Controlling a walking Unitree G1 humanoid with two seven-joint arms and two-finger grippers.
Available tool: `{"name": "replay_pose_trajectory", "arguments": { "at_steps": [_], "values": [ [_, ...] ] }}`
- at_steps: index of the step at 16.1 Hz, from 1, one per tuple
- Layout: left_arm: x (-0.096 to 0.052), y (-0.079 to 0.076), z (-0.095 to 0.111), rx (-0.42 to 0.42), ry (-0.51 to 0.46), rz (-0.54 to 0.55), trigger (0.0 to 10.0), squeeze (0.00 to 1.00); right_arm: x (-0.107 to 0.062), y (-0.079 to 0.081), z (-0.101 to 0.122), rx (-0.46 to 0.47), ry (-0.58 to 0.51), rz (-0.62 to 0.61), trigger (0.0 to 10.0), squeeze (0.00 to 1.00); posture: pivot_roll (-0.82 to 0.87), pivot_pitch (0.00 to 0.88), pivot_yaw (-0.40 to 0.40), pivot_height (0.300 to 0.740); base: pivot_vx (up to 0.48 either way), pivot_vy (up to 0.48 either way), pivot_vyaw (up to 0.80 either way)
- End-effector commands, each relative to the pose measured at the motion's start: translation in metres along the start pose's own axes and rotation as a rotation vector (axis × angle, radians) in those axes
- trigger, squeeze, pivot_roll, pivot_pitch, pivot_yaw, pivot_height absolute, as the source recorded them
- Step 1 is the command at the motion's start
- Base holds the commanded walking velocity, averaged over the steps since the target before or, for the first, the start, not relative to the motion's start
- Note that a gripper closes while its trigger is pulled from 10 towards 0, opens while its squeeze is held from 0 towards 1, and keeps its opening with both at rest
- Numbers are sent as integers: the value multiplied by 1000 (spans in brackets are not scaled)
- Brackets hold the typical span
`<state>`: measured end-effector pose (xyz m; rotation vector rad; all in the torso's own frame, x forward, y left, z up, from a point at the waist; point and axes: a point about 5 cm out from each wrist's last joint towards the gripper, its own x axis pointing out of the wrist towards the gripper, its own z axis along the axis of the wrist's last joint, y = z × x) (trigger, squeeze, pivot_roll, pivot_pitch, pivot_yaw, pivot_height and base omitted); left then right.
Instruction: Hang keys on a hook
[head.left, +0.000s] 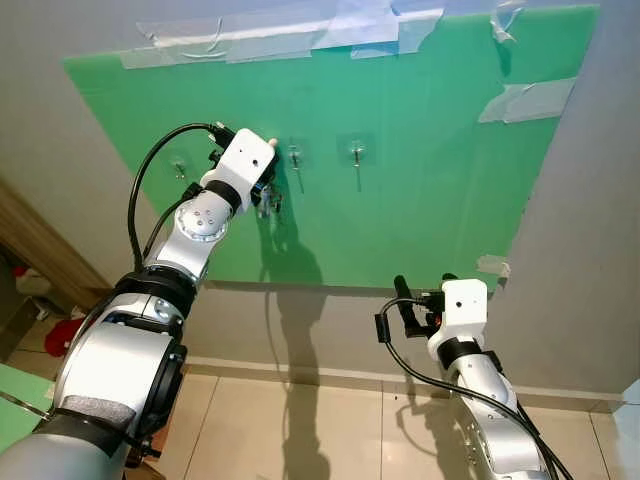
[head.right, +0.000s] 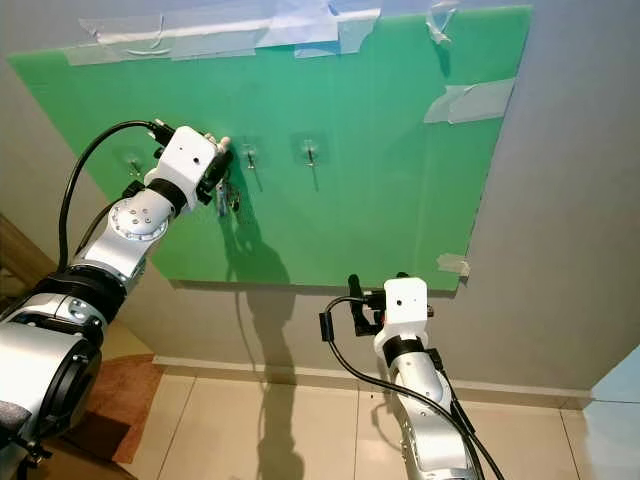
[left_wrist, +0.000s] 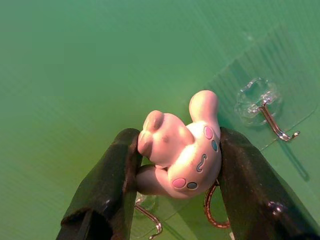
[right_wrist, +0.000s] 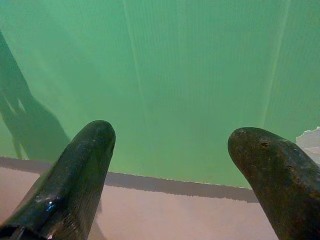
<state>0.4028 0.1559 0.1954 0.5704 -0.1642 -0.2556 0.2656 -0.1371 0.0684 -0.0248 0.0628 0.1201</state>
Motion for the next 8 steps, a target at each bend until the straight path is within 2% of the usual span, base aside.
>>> {"name": "replay_pose_trajectory", "arguments": {
  "at_steps": [1, 3, 5, 7, 8],
  "values": [
    [-2, 7, -4, 1, 19, 19, 0, 0, -1, 5, 1, 0, 1, 20, 10000, 0, -109, 26, 195, 740, 0, 0, 0],
    [-4, 6, -9, -65, 31, 18, 0, 0, -1, 5, 2, 0, 0, 20, 10000, 0, -110, 26, 197, 740, 0, 0, 0],
    [-6, 6, -14, -345, 35, 49, 0, 0, -2, 5, 2, 1, -1, 18, 10000, 0, -109, 29, 203, 740, 0, 0, 0],
    [-4, 15, -10, -644, 1, 90, 0, 0, -2, 6, 2, 3, 0, 18, 10000, 0, -104, 34, 207, 740, 0, 0, 0],
    [-2, 20, -7, -710, -20, 93, 0, 0, -2, 6, 1, 5, 0, 18, 10000, 0, -100, 37, 209, 740, 0, 0, 0]
  ]
}}
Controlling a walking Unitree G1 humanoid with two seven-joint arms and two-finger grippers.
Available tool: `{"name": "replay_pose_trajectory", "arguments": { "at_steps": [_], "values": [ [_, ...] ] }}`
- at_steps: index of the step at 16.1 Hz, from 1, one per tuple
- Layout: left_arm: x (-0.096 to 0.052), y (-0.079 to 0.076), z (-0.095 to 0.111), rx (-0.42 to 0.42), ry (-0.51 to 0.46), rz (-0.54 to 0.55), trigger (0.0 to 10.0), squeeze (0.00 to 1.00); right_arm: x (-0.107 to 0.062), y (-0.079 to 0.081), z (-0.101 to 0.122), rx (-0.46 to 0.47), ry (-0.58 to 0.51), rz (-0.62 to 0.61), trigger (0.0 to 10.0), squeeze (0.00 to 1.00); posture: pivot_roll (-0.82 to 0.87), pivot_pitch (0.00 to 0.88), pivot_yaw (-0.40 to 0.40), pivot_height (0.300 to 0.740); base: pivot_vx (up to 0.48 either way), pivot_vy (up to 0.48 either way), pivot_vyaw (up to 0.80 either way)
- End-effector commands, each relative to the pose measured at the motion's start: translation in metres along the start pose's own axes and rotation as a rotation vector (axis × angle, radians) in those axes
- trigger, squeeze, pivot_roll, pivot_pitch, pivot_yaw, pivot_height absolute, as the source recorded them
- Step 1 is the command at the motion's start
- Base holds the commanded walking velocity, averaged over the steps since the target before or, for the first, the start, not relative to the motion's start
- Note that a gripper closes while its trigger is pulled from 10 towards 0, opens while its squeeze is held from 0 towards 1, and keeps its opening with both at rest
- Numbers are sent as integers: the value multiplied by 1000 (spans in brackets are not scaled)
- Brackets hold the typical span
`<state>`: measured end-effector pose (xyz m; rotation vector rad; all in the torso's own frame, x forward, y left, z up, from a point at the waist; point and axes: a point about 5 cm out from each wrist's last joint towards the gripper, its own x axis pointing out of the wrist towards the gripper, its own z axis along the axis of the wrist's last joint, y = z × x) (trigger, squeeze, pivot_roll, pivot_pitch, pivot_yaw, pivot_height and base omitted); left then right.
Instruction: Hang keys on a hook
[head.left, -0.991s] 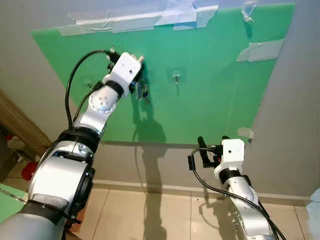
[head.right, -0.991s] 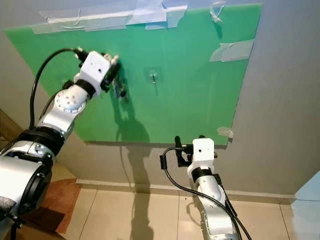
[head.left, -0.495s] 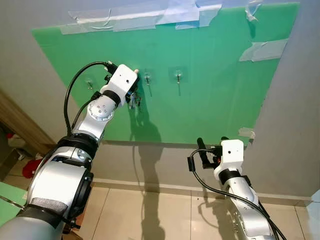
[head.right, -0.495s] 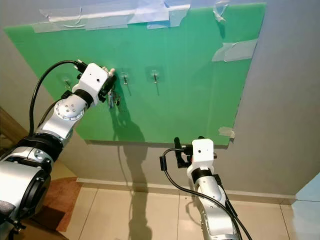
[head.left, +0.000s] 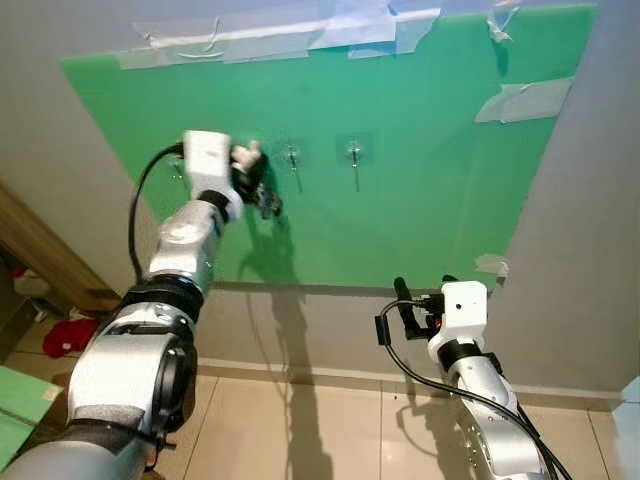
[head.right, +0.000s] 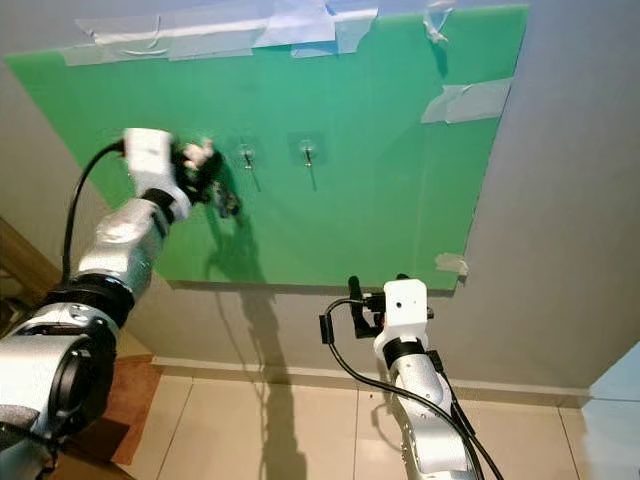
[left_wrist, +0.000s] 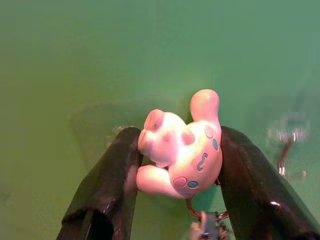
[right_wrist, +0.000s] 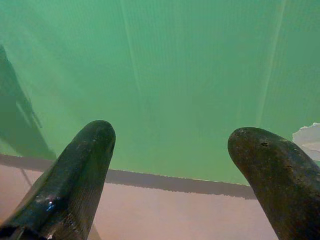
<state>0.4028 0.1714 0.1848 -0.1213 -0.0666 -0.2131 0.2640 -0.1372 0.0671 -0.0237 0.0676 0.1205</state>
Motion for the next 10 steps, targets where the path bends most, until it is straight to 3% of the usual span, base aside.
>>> {"name": "replay_pose_trajectory", "arguments": {
  "at_steps": [1, 4, 6, 10],
  "values": [
    [4, 1, 16, -1, -42, -18, 0, 0, 0, 7, 2, 6, -3, 18, 10000, 0, -99, 38, 210, 740, 0, 0, 0],
    [4, -5, 15, 19, -44, -59, 0, 0, 0, 7, 2, 7, -3, 17, 10000, 0, -100, 38, 209, 740, 0, 0, 0],
    [5, -12, 18, 98, -56, -94, 0, 0, -1, 6, 2, 5, -4, 17, 10000, 0, -102, 38, 207, 740, 0, 0, 0],
    [5, -31, 26, 362, -132, -149, 0, 0, -1, 6, 3, 3, -6, 17, 10000, 0, -102, 37, 205, 740, 0, 0, 0]
  ]
}}
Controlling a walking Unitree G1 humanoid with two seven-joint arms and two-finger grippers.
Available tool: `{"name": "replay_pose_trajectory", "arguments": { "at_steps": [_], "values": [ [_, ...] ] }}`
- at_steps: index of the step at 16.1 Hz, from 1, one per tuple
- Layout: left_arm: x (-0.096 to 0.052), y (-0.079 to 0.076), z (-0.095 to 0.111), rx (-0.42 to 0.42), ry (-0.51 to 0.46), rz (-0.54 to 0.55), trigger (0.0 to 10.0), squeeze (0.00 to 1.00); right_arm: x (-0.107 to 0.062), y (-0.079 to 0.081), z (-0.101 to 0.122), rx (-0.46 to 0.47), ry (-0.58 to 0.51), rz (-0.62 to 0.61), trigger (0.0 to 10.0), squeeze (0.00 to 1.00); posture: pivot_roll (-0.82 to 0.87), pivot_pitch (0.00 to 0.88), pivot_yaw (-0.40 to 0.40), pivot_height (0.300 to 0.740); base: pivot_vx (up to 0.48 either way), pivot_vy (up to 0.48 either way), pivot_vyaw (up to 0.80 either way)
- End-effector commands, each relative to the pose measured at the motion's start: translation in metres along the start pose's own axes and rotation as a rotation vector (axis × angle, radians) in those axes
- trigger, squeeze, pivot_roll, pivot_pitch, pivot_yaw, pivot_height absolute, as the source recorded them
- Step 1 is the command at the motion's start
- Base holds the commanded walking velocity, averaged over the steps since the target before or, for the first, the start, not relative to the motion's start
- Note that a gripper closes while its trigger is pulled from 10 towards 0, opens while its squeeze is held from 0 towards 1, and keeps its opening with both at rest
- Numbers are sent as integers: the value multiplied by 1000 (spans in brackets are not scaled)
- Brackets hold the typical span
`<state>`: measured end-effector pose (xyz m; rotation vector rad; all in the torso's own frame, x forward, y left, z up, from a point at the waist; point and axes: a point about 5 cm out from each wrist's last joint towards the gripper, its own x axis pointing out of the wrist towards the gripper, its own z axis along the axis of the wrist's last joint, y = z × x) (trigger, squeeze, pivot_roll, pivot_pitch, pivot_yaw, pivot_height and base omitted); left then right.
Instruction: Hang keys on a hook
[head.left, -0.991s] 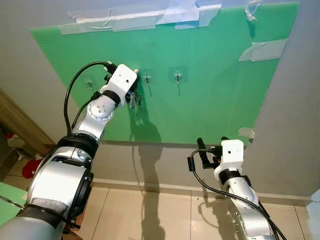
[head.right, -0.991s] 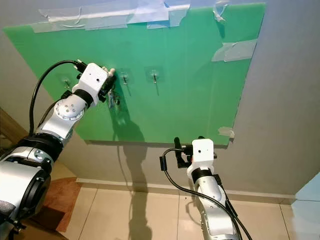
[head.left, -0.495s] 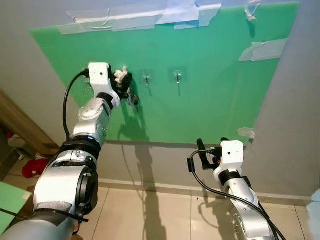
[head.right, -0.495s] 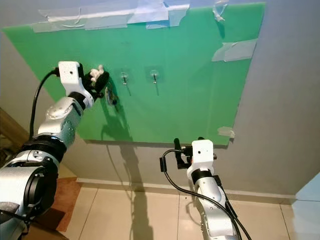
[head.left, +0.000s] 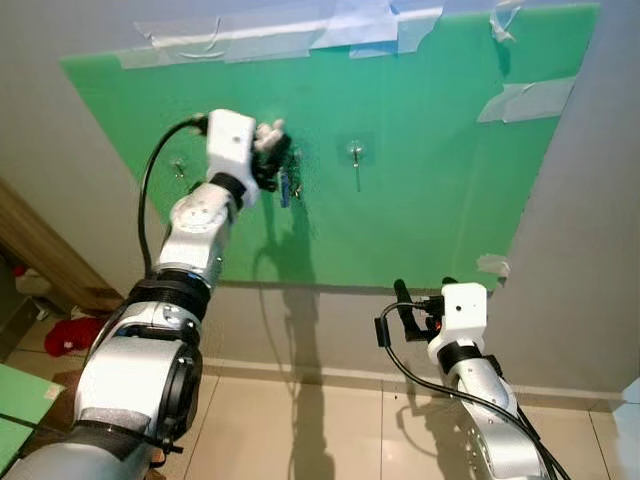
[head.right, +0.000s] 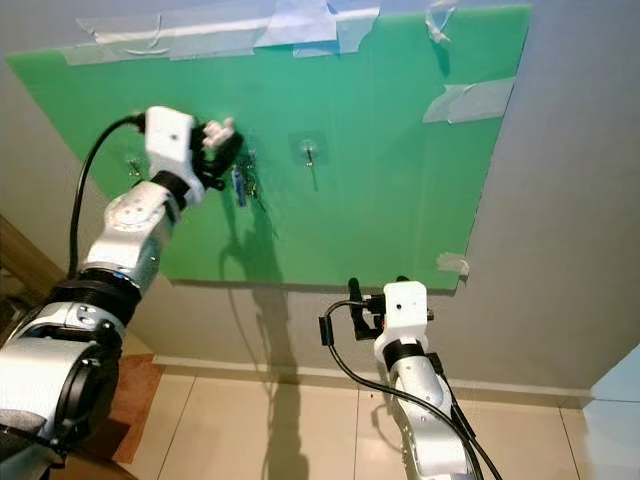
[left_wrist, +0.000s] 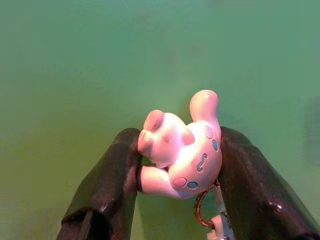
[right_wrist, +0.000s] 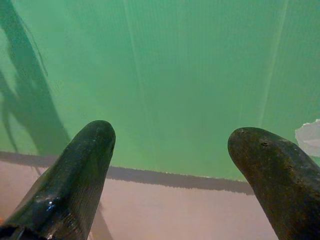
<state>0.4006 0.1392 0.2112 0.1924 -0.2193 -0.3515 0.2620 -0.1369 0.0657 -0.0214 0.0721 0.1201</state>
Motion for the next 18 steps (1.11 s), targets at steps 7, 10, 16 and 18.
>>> {"name": "replay_pose_trajectory", "arguments": {
  "at_steps": [7, 10, 16, 18],
  "values": [
    [-3, 3, 8, 244, -45, 12, 0, 0, 3, 6, 5, 2, -9, 19, 10000, 0, -94, 45, 205, 740, 0, 0, 0],
    [-1, -1, 13, 421, -71, -17, 0, 0, 3, 6, 5, 2, -9, 20, 10000, 0, -91, 46, 205, 740, 0, 0, 0],
    [-2, -1, 12, 658, -88, -27, 0, 0, 3, 6, 4, 4, -4, 18, 10000, 0, -91, 52, 208, 740, 0, 0, 0],
    [-3, 2, 14, 721, -103, -5, 0, 0, 3, 6, 4, 4, -3, 18, 10000, 0, -90, 53, 207, 740, 0, 0, 0]
  ]
}}
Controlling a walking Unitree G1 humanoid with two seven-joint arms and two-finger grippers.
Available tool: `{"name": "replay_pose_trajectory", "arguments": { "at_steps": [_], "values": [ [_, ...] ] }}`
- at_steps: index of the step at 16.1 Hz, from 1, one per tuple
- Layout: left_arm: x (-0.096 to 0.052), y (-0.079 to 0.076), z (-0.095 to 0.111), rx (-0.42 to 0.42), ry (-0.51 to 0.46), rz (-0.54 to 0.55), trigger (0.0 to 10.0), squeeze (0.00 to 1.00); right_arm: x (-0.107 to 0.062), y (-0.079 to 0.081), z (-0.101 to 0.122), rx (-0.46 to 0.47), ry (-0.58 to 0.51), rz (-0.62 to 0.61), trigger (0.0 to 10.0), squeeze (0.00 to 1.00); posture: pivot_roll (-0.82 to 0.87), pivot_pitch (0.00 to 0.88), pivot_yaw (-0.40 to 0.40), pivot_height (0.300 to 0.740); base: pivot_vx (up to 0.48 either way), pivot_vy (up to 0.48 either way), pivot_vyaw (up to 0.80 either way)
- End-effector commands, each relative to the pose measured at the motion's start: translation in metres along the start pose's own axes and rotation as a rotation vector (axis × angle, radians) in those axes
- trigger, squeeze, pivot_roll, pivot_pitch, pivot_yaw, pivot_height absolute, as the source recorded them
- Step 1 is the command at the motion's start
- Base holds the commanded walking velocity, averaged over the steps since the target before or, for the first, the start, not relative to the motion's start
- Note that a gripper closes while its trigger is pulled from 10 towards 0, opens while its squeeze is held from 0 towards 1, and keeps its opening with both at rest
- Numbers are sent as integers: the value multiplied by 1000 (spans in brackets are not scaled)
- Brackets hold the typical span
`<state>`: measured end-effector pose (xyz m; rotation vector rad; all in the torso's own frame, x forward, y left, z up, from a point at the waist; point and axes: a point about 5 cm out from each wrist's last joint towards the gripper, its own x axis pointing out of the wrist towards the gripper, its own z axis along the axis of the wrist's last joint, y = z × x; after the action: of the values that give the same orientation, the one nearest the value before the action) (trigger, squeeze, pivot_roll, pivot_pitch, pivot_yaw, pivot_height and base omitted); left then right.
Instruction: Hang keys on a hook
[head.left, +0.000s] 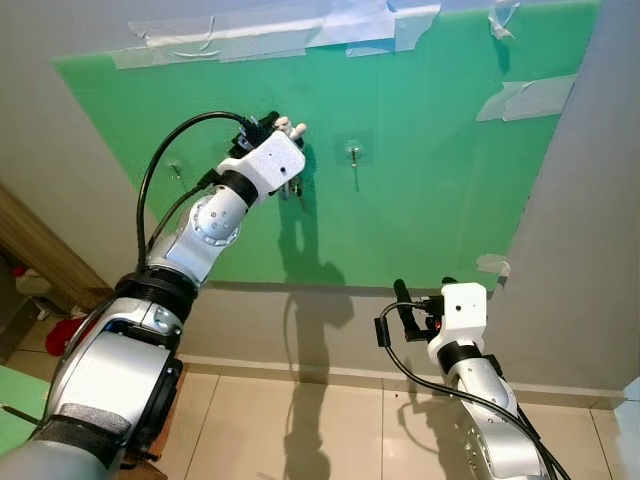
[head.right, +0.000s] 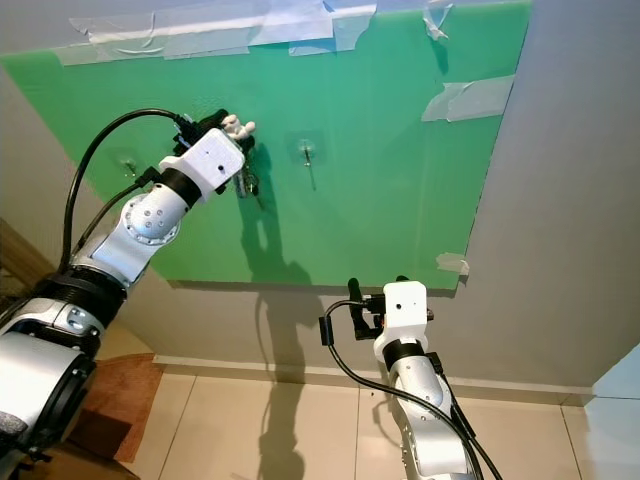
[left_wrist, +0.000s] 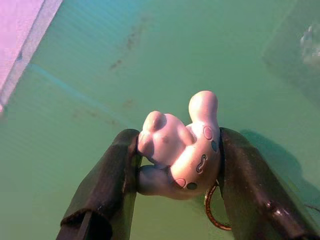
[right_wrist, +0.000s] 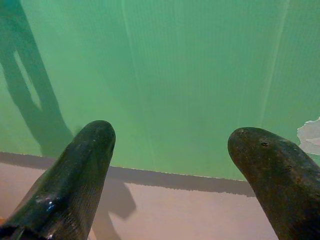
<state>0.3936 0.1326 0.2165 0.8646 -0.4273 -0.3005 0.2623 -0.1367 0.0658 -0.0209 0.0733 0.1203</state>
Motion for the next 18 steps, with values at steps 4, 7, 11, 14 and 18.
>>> {"name": "replay_pose_trajectory", "arguments": {
  "at_steps": [4, 7, 11, 14, 18],
  "values": [
    [2, 18, 3, 112, -39, 78, 0, 0, 3, 7, 3, 3, -2, 21, 10000, 0, -88, 53, 206, 740, 0, 0, 0],
    [2, 30, 9, 109, -80, 179, 0, 0, 3, 7, 4, 3, -2, 21, 10000, 0, -88, 53, 206, 740, 0, 0, 0],
    [4, 35, 10, 61, -81, 234, 0, 0, 3, 7, 3, 3, 1, 24, 10000, 0, -83, 56, 207, 740, 0, 0, 0],
    [9, 31, 14, 71, -82, 230, 0, 0, 3, 8, 3, 2, 4, 27, 10000, 0, -88, 56, 210, 740, 0, 0, 0],
    [9, 31, 13, 49, -77, 237, 0, 0, 1, 7, 2, 2, 7, 19, 10000, 0, -95, 59, 216, 740, 0, 0, 0]
  ]
}}
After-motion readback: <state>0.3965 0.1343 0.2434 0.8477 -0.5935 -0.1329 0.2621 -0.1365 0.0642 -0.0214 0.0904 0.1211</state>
